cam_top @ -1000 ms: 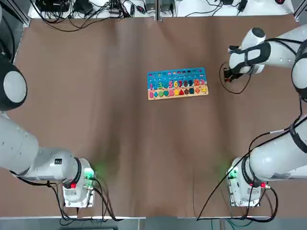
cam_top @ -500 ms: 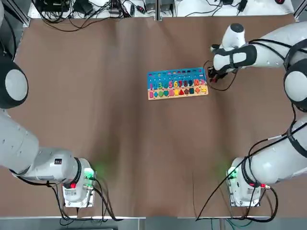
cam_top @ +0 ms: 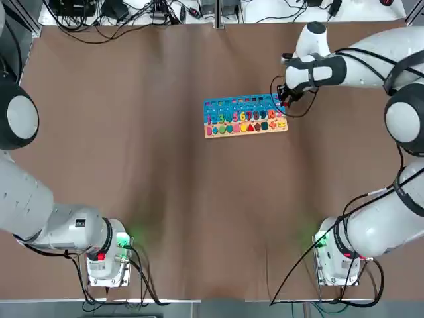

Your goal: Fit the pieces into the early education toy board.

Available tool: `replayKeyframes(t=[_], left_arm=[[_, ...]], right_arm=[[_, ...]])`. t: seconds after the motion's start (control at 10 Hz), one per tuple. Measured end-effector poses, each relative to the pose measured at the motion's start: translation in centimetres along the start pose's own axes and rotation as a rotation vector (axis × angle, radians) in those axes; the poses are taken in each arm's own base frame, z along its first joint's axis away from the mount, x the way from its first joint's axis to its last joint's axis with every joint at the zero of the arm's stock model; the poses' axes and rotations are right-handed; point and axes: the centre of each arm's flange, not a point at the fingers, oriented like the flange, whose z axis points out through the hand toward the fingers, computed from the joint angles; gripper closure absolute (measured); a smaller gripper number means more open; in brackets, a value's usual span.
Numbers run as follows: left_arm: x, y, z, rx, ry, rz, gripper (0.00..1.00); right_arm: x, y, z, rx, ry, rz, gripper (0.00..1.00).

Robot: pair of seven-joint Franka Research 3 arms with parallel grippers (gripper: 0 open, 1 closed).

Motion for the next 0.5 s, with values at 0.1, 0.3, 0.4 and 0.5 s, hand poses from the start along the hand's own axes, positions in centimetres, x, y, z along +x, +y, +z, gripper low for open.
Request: replayKeyframes(t=[0.1,0.3,0.4,0.5], left_arm=[[0.0,0.0,0.0,0.000,-0.001,0.000,0.00],[0.0,0.0,0.0,0.000,-0.001,0.000,0.00],[0.0,0.1,0.0,0.000,-0.001,0.001,0.00],[0.0,0.2,0.0,0.000,0.000,0.004,0.00]], right_arm=[[0.8,-0.4,0.5,-0.004,-0.016,-0.009,0.64],[2.4,-0.5,1.4,-0.008,-0.031,-0.030,0.64],[2.8,-0.3,1.8,-0.009,-0.034,-0.040,0.64],[3.2,-0.2,2.1,-0.010,-0.037,-0.055,0.64]])
